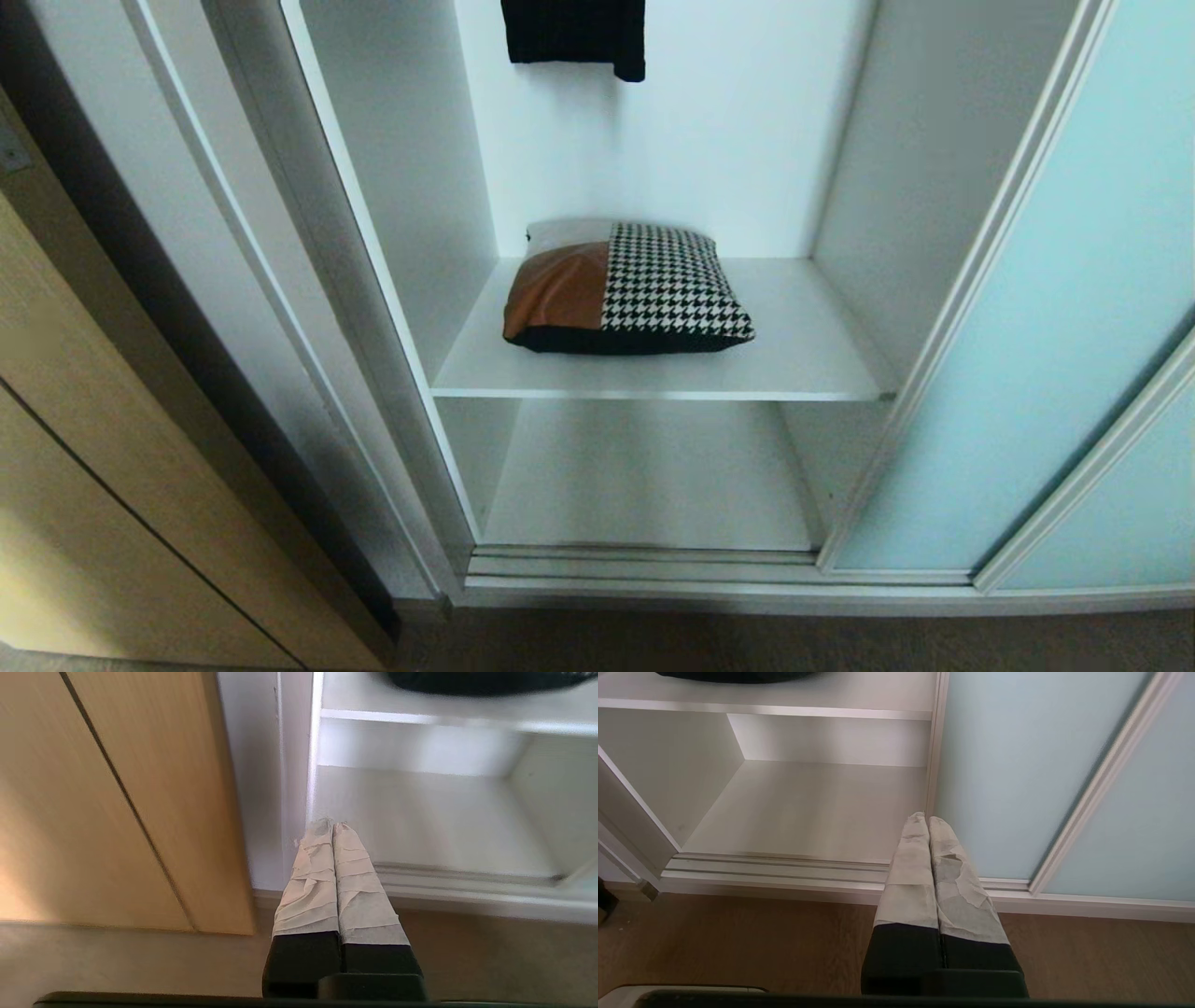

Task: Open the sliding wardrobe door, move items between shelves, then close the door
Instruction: Open the door

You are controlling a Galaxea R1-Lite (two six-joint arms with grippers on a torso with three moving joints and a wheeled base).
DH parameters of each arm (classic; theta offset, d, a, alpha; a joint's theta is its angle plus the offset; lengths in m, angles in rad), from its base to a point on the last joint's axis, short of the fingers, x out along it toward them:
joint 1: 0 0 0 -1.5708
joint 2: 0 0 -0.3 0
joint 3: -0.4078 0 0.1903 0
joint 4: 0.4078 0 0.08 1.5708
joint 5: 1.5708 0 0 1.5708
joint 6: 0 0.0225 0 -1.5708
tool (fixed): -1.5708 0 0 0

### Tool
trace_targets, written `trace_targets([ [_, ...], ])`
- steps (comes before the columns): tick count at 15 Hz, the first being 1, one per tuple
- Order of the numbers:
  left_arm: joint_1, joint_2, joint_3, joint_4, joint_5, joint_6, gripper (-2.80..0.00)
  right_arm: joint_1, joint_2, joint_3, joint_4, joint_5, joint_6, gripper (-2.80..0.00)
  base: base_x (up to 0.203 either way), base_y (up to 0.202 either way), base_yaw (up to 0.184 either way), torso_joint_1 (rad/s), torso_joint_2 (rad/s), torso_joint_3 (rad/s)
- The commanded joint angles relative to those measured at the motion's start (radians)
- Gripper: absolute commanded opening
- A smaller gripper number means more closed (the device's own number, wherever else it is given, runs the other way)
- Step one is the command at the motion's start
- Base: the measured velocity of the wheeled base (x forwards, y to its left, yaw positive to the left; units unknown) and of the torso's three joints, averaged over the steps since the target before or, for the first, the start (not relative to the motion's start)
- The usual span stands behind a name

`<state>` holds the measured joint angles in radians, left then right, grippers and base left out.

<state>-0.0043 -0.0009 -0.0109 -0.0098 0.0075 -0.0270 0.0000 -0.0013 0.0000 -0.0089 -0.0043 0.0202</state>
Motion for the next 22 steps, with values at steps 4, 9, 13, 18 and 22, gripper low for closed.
trace_targets([
  [4, 0.0, 0.001, 0.0, 0.056, -0.057, 0.184, -2.8, 0.0, 0.0, 0.0, 0.0, 0.0, 0.0, -2.8, 0.0, 0.0, 0.0, 0.0, 0.0, 0.0],
  [9, 0.0, 0.001, 0.011, 0.017, -0.049, 0.128, -2.8, 0.0, 0.0, 0.0, 0.0, 0.0, 0.0, -2.8, 0.0, 0.0, 0.0, 0.0, 0.0, 0.0],
  [13, 0.0, 0.001, 0.011, 0.017, -0.048, 0.127, -2.8, 0.0, 0.0, 0.0, 0.0, 0.0, 0.0, -2.8, 0.0, 0.0, 0.0, 0.0, 0.0, 0.0],
  [18, 0.0, 0.001, 0.011, 0.017, -0.047, 0.127, -2.8, 0.0, 0.0, 0.0, 0.0, 0.0, 0.0, -2.8, 0.0, 0.0, 0.0, 0.0, 0.0, 0.0],
  [22, 0.0, 0.001, 0.011, 0.017, -0.049, 0.127, -2.8, 0.0, 0.0, 0.0, 0.0, 0.0, 0.0, -2.8, 0.0, 0.0, 0.0, 0.0, 0.0, 0.0],
])
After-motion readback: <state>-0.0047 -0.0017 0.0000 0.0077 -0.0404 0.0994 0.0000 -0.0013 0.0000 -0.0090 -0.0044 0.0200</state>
